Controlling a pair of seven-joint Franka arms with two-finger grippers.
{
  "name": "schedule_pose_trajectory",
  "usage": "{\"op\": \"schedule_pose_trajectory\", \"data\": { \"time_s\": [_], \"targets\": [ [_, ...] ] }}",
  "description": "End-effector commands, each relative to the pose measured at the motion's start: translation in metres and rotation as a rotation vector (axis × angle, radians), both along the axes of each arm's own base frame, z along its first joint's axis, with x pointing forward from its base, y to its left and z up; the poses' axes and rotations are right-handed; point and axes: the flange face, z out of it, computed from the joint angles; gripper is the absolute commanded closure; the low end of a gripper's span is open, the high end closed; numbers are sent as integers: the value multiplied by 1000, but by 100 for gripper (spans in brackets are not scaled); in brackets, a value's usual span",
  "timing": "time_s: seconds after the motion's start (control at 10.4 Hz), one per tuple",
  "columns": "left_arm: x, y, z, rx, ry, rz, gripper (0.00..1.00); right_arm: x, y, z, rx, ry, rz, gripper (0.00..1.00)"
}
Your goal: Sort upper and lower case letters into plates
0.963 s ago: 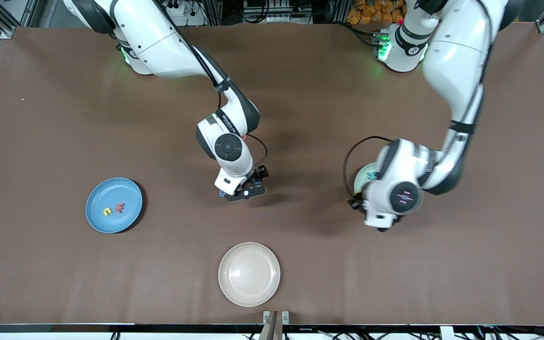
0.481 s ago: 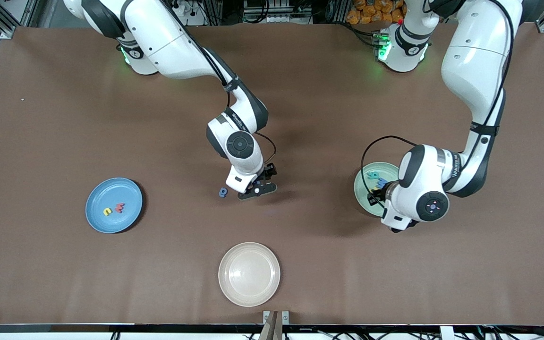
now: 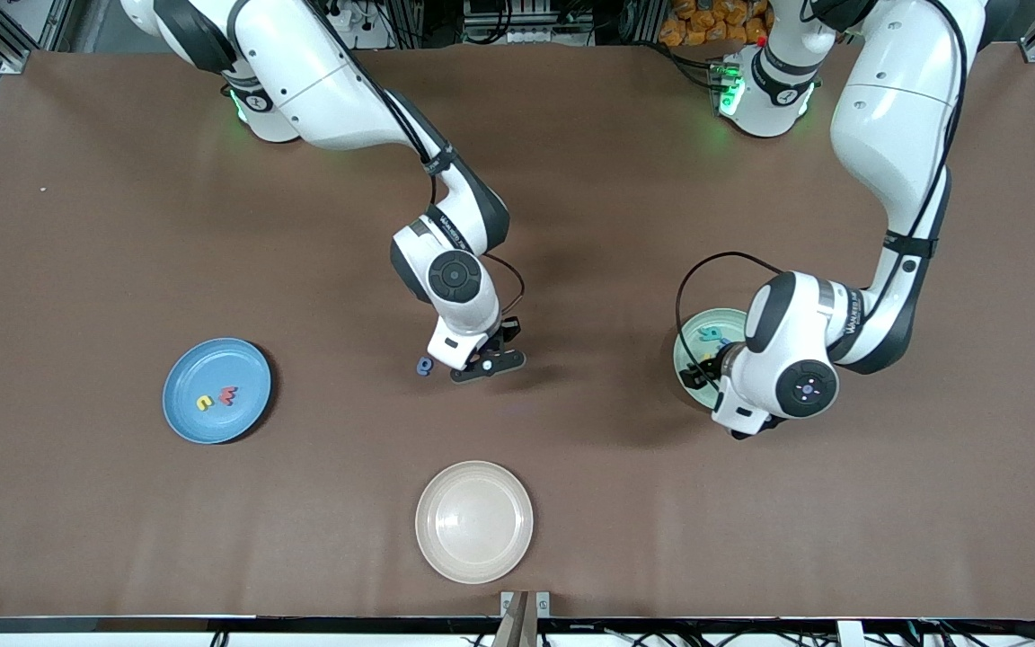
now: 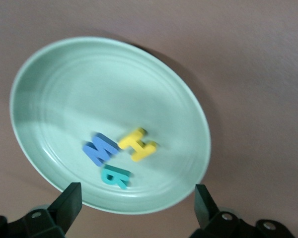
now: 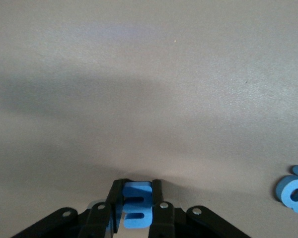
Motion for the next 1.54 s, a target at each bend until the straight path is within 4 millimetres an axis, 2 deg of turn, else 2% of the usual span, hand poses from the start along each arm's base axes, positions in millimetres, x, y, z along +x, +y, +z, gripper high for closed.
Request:
{"op": "schedule_pose_trajectory", "data": {
  "time_s": [0.0, 0.1, 0.19, 0.29, 0.48, 0.58, 0.67, 0.96, 1.16, 1.25, 1.35, 1.44],
  "targets": [
    [-14, -62, 10, -23, -42, 118, 0, 9, -13, 22, 0, 3, -34, 100],
    [-27, -98, 7, -18, -64, 162, 0, 26, -37, 41, -13, 13, -73, 100],
    [-42, -134, 5, -15, -89, 183, 0, 45, -70, 58, -26, 33, -123, 100],
    [-55, -164, 4, -9, -115, 233, 0, 62, -105, 67, -38, 56, -172, 100],
    [-85, -219, 2, -42, -126, 331, 0, 98, -196, 78, -78, 90, -294, 100],
    [-112, -256, -7, -48, -140, 334, 0, 113, -250, 78, -109, 106, -370, 100],
    [-135, -283, -17, -54, -149, 324, 0, 121, -291, 72, -115, 124, -423, 100],
    [-204, -359, -17, -116, -205, 255, 0, 113, -363, 50, -212, 113, -411, 100],
    [-229, -387, -10, -151, -229, 272, 0, 101, -420, 46, -191, 89, -350, 100],
    [-235, -396, -16, -159, -233, 278, 0, 101, -437, 46, -185, 93, -326, 100],
    [-250, -408, -28, -177, -246, 253, 0, 100, -446, 45, -183, 98, -331, 84],
    [-256, -411, -43, -178, -275, 208, 0, 101, -448, 45, -180, 98, -336, 1]
  ]
}}
